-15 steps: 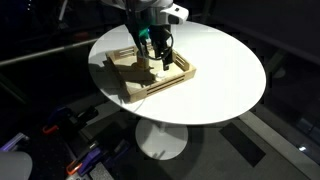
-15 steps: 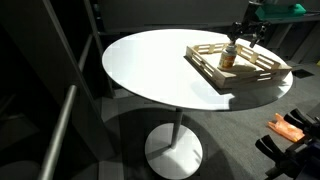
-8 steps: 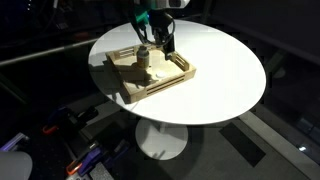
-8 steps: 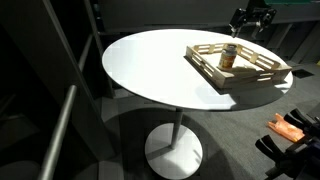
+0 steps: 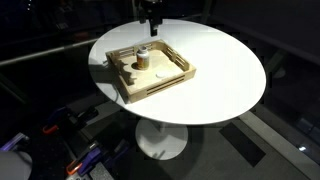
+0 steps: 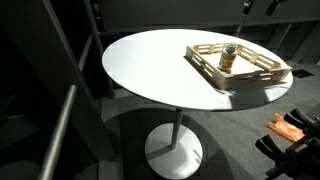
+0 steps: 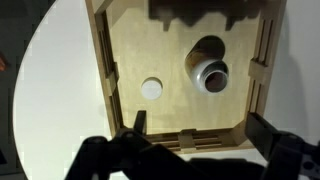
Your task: Pick up the white medicine bottle lid and put it on the wooden tray
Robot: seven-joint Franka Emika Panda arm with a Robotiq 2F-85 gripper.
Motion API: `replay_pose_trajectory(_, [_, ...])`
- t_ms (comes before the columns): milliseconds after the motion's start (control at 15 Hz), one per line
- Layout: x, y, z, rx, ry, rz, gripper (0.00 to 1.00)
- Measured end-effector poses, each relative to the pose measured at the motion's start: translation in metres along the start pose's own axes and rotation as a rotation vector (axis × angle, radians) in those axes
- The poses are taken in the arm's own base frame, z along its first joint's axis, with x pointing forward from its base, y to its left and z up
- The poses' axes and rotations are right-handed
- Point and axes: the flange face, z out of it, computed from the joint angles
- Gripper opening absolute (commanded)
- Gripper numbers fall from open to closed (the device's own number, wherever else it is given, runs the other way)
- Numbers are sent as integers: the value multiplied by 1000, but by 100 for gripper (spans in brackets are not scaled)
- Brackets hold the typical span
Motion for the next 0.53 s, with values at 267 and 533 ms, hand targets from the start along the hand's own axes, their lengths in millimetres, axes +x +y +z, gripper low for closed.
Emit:
replay_pose_trajectory(267, [-28,-3,-50,8,-46,-69,100])
replay_pose_trajectory(533, [-52,-3,-89,-2,-57,-103,100])
